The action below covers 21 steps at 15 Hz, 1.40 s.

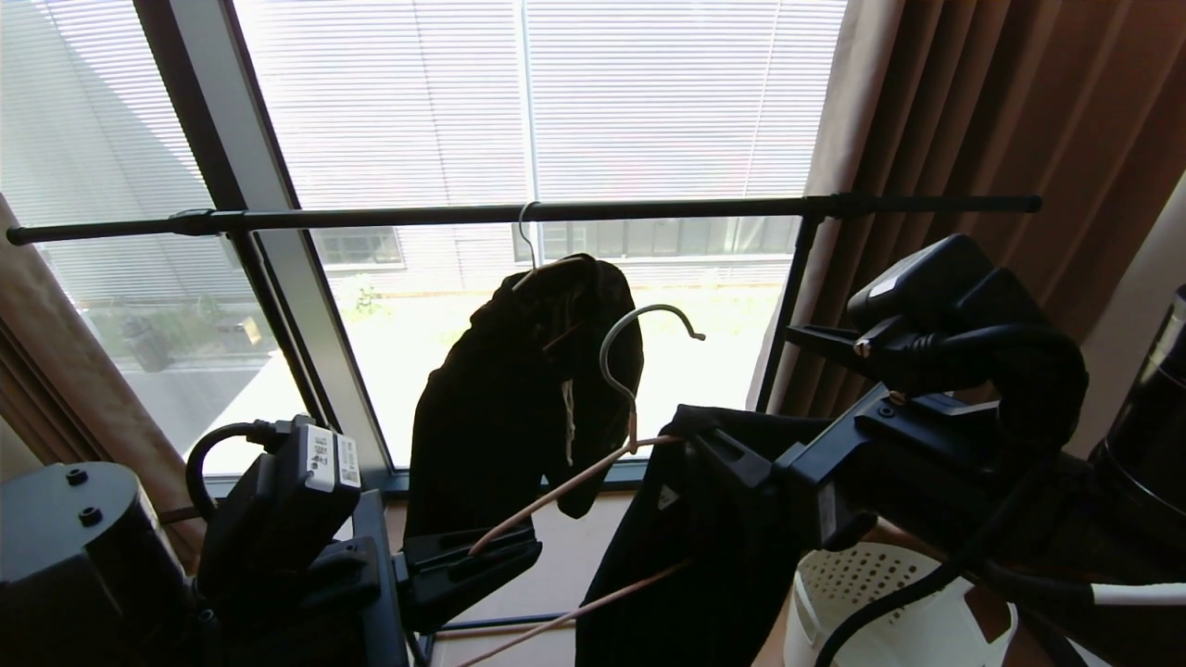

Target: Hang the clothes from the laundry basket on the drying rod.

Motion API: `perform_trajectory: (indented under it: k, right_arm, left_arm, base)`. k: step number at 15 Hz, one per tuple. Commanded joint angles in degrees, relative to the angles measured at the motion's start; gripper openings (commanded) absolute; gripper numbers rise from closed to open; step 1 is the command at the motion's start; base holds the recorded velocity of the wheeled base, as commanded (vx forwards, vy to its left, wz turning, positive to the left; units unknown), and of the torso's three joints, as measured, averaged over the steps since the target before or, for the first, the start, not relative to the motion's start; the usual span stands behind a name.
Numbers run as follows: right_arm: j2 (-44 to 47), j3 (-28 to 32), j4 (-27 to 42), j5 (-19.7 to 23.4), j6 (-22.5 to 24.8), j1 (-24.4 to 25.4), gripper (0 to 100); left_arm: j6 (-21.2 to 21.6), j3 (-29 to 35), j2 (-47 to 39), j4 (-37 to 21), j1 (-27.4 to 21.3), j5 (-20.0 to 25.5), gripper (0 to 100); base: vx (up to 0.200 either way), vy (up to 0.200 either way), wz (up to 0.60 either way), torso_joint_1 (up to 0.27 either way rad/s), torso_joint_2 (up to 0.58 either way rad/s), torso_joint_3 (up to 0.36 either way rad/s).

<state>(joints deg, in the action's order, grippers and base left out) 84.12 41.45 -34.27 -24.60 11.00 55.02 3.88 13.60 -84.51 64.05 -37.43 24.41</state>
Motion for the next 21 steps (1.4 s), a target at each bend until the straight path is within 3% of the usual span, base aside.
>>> perform_trajectory:
  k: [1,9,14,21]
  right_arm:
    - [-0.6,-0.2,0.1,0.0,0.1,0.9,100]
    - [-0.4,1.7,0.3,-0.5,0.2,1.7,100]
    - [-1.8,-0.9,0.3,-0.8,0.3,1.7,100]
    - [-5.6,-3.7,3.2,0.2,0.6,1.6,100]
  left_arm:
    - [-0.1,-0.2,-2.7,2.0,0.5,-0.1,0]
    - [-0.1,-1.2,-4.1,4.3,0.8,-0.1,0]
    - [-0.1,-0.5,-6.7,8.4,2.6,-0.1,0]
    - [-0.1,-0.8,-6.4,8.7,2.6,0.1,0]
  base:
    - [0.000,0.000,0.00,0.000,0.00,0.000]
    - [0.000,0.000,0.00,0.000,0.00,0.000]
    - [0.000,0.000,0.00,0.000,0.00,0.000]
    - [0.000,0.000,0.00,0.000,0.00,0.000]
